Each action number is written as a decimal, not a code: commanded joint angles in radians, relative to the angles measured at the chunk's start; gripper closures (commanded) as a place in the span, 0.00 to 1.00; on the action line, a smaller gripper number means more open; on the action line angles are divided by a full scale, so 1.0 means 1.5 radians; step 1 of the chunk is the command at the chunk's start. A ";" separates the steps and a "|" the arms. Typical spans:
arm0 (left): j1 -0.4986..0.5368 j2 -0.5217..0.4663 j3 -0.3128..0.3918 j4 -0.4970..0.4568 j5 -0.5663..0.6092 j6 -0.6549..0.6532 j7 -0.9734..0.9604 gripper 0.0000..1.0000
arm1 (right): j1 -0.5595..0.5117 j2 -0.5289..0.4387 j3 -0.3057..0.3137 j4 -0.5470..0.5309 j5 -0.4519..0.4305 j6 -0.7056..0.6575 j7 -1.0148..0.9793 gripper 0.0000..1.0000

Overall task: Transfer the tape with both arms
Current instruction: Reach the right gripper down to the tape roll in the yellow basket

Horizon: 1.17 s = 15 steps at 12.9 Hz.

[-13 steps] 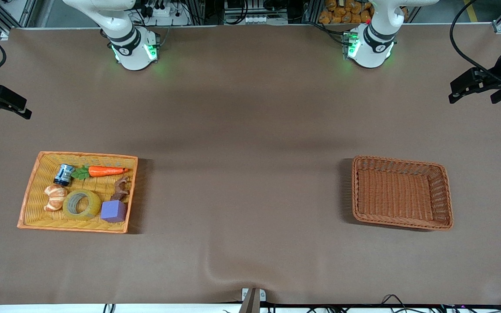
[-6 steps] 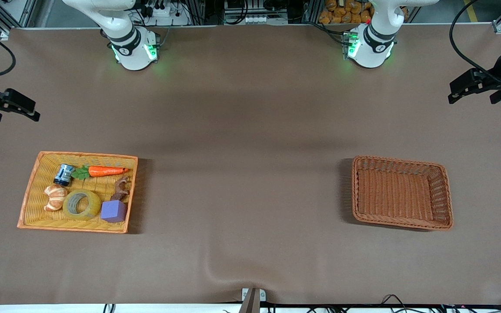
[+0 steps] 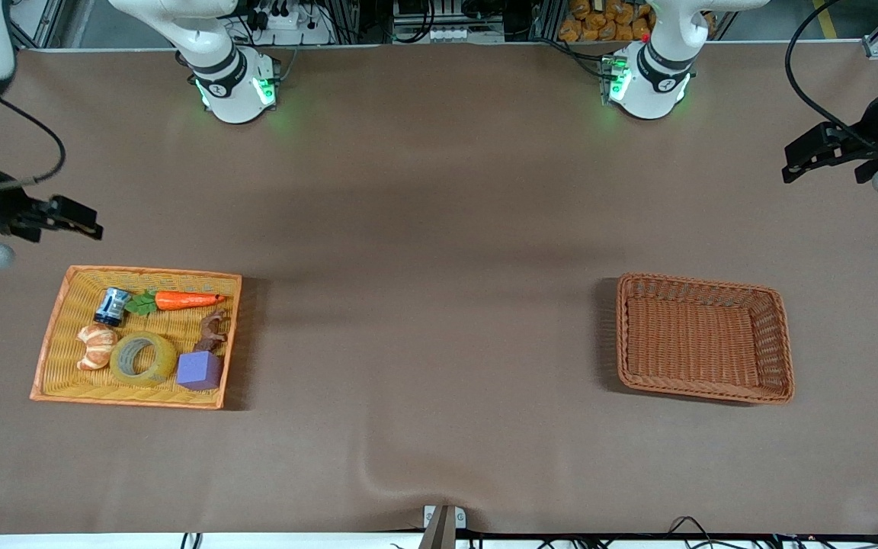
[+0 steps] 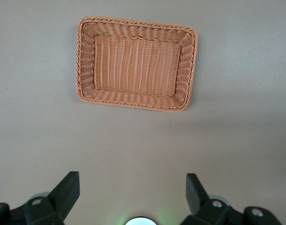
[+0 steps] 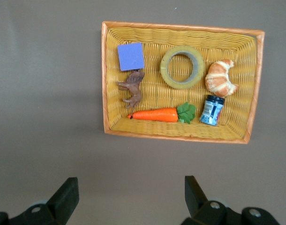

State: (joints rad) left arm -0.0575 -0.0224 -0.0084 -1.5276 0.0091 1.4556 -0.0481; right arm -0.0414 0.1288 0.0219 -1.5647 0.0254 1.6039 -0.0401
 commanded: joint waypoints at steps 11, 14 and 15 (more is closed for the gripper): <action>0.000 0.004 -0.013 0.005 -0.013 -0.010 -0.004 0.00 | 0.035 0.287 -0.007 0.073 -0.005 0.155 -0.097 0.00; 0.000 0.004 -0.018 0.001 -0.022 -0.009 -0.014 0.00 | -0.030 0.349 -0.007 0.071 0.002 0.287 -0.283 0.00; 0.001 0.005 -0.018 0.001 -0.022 -0.009 -0.014 0.00 | -0.047 0.366 -0.007 0.070 0.009 0.318 -0.314 0.00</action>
State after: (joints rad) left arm -0.0581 -0.0162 -0.0311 -1.5289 -0.0040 1.4528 -0.0564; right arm -0.0569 0.6124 -0.0026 -1.4960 0.0221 2.0282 -0.4039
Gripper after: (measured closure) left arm 0.000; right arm 0.000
